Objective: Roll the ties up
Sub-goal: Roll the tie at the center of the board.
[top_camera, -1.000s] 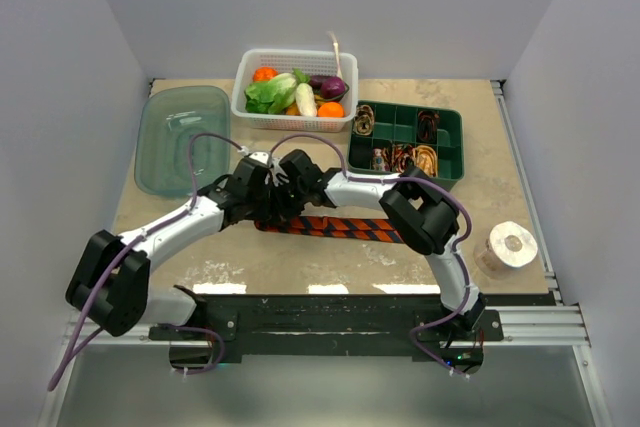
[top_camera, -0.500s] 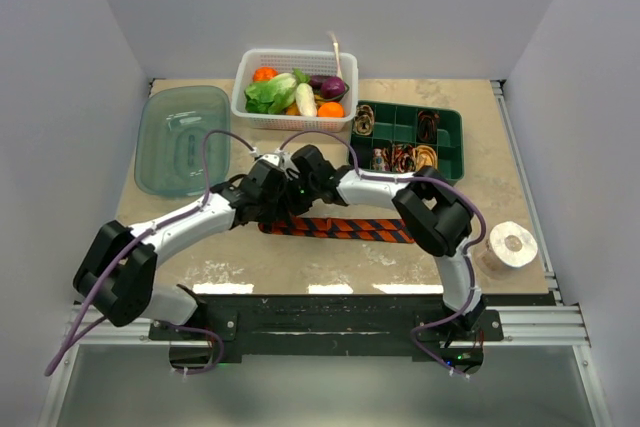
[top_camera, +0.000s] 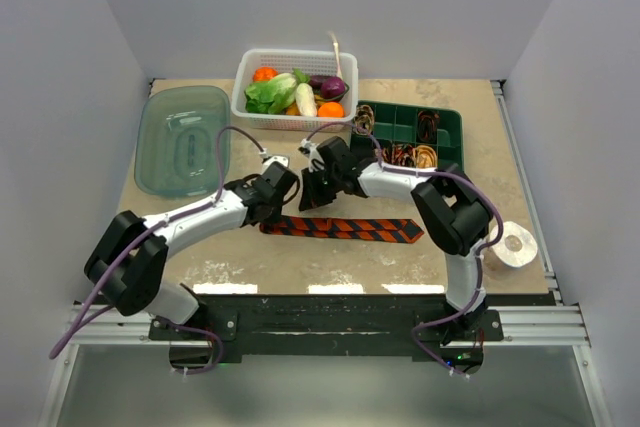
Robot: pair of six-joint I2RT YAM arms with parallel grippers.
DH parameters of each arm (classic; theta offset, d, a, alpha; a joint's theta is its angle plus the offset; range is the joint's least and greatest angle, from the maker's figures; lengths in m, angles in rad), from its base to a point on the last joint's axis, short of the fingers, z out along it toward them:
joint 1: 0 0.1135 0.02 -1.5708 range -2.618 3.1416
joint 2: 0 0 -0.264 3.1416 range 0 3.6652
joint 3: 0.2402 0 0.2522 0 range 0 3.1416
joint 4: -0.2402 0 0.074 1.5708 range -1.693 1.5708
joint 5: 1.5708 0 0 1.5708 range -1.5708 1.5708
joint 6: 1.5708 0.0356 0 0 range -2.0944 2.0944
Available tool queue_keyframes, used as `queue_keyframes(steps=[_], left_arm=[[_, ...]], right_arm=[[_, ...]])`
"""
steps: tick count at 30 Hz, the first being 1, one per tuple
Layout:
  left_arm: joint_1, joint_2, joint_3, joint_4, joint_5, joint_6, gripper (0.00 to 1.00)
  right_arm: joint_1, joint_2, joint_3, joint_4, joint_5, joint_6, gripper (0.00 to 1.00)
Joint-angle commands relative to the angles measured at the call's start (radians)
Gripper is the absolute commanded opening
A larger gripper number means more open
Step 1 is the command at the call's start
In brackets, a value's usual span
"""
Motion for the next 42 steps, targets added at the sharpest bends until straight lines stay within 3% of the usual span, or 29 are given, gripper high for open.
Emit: queue_keyframes(steps=[1, 17, 23, 24, 27, 31, 42], left_arm=[[-0.033, 0.039, 0.045, -0.035, -0.033, -0.039, 0.00], [-0.119, 0.121, 0.085, -0.038, -0.049, -0.052, 0.02], [-0.138, 0.114, 0.077, 0.009, 0.006, -0.036, 0.17], [-0.138, 0.111, 0.072, 0.026, 0.016, -0.032, 0.26], [-0.138, 0.094, 0.060, 0.055, 0.048, -0.030, 0.38], [-0.139, 0.072, 0.042, 0.086, 0.079, -0.021, 0.49], [-0.139, 0.039, 0.020, 0.146, 0.169, -0.013, 0.56]], right_arm=[[-0.050, -0.076, -0.008, -0.034, 0.048, -0.046, 0.00], [-0.061, -0.059, -0.012, -0.039, 0.060, -0.055, 0.00], [-0.062, -0.059, -0.012, -0.037, 0.054, -0.055, 0.00], [-0.062, -0.061, -0.013, -0.034, 0.054, -0.057, 0.00], [-0.062, -0.061, -0.013, -0.037, 0.051, -0.058, 0.00], [-0.062, -0.064, -0.013, -0.040, 0.049, -0.061, 0.00], [-0.064, -0.095, -0.019, -0.048, 0.051, -0.074, 0.00]])
